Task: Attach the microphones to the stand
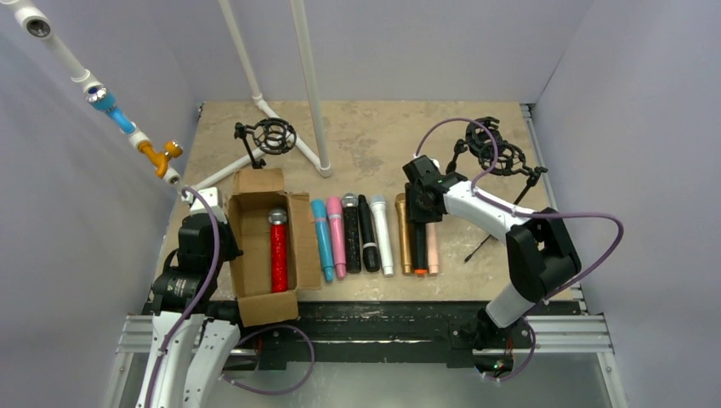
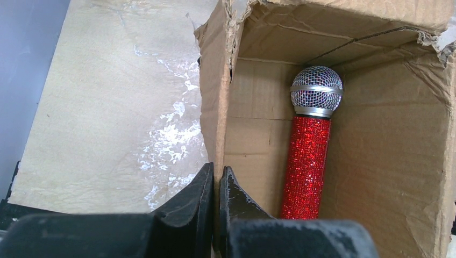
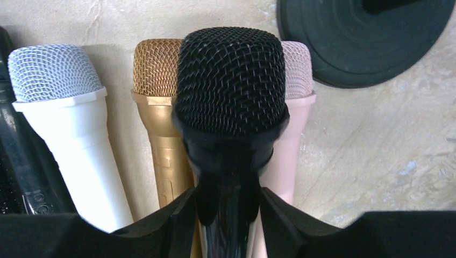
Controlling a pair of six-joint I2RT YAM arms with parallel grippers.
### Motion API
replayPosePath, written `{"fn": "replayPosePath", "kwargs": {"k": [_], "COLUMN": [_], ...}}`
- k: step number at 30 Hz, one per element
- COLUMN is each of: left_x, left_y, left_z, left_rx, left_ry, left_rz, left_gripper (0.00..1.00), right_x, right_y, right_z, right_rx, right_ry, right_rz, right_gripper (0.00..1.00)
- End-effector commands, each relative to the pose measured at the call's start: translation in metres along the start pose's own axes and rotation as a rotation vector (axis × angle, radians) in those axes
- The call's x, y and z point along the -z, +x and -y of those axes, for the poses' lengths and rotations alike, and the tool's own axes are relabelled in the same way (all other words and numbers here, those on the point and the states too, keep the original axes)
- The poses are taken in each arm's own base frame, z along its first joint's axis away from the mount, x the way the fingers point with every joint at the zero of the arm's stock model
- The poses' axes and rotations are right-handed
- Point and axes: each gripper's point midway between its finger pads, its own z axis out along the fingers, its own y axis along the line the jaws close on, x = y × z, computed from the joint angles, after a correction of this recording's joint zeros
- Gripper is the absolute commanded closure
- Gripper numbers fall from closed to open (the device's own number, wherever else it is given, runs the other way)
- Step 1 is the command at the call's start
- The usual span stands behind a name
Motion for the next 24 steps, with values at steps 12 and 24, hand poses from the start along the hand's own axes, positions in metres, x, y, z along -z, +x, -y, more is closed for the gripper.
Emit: {"fn": "replayPosePath", "kwargs": {"k": [12,24], "left_x": [0.013,0.013], "left_y": [-0.038,-0.041], "left_z": [0.005,0.004], "left_rx": [0.055,0.060], "left_ry": [0.022,0.012], "left_rz": [0.146,0.151], "left_gripper": [1.00,1.00], "right_x": [0.112,0.240], "right_y": [-0.066,-0.003], "right_z": [-0.100,-0.317], "right_rx": [0.007,0.234], "right_ry": [-0.245,-0.666], "right_rz": [0.302,0.338], "right_gripper": [0.29,0.34]}}
